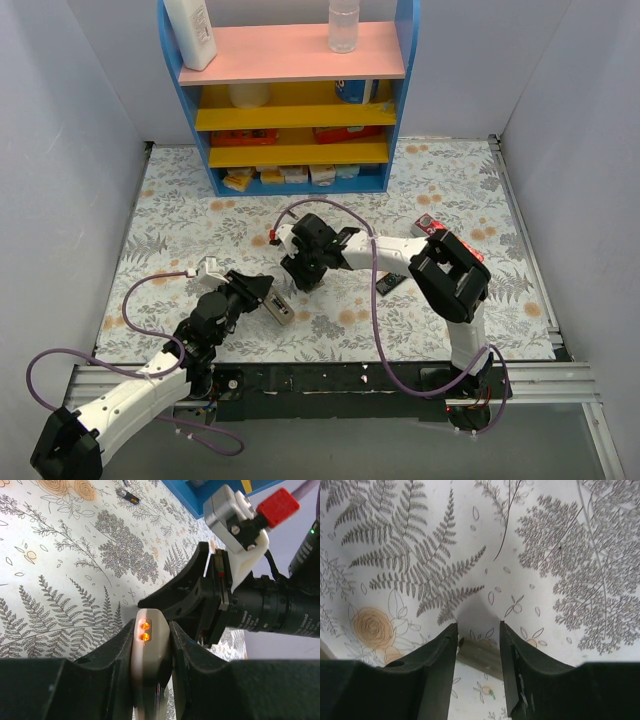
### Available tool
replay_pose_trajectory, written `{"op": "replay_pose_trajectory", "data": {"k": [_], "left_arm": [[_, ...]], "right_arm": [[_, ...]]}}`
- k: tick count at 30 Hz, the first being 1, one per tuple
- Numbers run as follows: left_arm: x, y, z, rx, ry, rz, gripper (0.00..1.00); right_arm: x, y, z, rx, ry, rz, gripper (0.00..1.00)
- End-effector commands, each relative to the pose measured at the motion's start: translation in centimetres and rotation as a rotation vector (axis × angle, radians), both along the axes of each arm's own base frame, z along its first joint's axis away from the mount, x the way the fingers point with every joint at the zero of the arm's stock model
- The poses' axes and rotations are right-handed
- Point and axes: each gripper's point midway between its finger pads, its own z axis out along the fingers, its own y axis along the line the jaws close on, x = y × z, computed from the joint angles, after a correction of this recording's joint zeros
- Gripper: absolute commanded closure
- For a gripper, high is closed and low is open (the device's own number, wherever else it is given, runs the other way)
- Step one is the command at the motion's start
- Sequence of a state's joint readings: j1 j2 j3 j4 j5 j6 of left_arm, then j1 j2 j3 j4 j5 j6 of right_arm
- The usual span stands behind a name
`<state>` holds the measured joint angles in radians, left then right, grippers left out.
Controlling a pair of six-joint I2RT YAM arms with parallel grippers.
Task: Load the batteries into the remote control
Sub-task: Pick up the battery cover at the center of the board.
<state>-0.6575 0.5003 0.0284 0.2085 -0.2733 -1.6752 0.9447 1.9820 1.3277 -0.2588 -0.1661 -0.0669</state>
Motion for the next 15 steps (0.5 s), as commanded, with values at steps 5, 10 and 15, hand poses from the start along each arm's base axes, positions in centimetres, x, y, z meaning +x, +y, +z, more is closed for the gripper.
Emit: {"op": "replay_pose_trajectory", "data": {"k": [5, 10, 15], "left_arm": [[-0.4, -0.4, -1.8, 0.017, 0.037, -0.030, 1.00], [-0.5, -0.6, -1.6, -0.001, 0.036, -0.035, 1.00], [-0.5, -0.7, -1.6, -0.001, 0.036, -0.040, 1.00]], "right_arm": [[-4.1, -3.9, -0.6, -0.107, 0.030, 0.057, 0.55], [-5.0, -5.6, -0.4, -0.143, 0.006, 0.073, 0.55], [-5.1, -7.5, 0.0, -0.173, -0.030, 0.045, 0.55]]}}
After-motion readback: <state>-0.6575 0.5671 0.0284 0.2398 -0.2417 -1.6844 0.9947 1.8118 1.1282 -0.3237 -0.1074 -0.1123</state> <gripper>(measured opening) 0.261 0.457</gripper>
